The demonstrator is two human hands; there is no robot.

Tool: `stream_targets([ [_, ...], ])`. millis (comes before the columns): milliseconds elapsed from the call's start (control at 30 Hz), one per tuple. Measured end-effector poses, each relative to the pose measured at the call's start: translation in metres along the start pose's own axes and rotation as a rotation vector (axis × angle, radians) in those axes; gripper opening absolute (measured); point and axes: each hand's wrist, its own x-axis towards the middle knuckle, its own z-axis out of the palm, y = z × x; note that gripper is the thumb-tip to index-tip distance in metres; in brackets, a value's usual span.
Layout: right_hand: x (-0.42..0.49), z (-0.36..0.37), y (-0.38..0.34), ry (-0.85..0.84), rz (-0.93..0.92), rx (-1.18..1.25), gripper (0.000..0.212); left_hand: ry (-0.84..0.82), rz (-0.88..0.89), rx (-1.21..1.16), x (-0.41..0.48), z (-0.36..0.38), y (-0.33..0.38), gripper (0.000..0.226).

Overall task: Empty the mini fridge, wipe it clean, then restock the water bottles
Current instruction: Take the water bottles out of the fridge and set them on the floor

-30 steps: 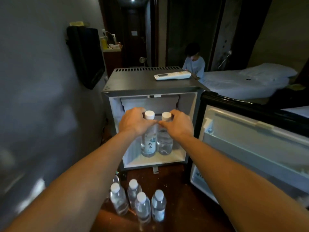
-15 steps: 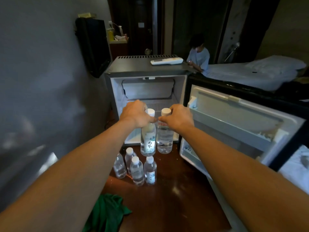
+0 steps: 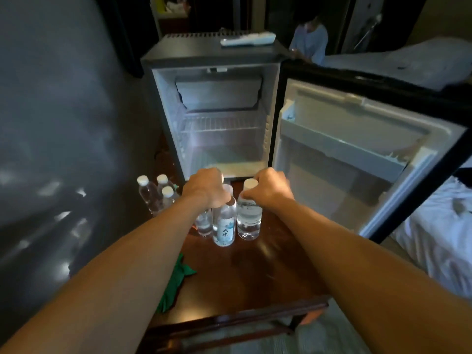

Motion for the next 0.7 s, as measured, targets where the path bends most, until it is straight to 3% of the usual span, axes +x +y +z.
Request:
stream_targets([
  [400,0.005,0.079,0.056,-0.039,0.073,-0.086,0.04,-0.019,0.051,0.081,0.014,0.089,-0.031,0.013],
  [600,0.01,0.093,0.062,-0.045,0.079,-0.068,0.04,0.009,-0.008,0.135,0.021,0.113,-0.039,0.031],
  [700,0.013,0.1,0.064,-0.053,0.099,-0.038,0.039,0.023,-0.01,0.091,0.024,0.12,-0.041,0.029],
])
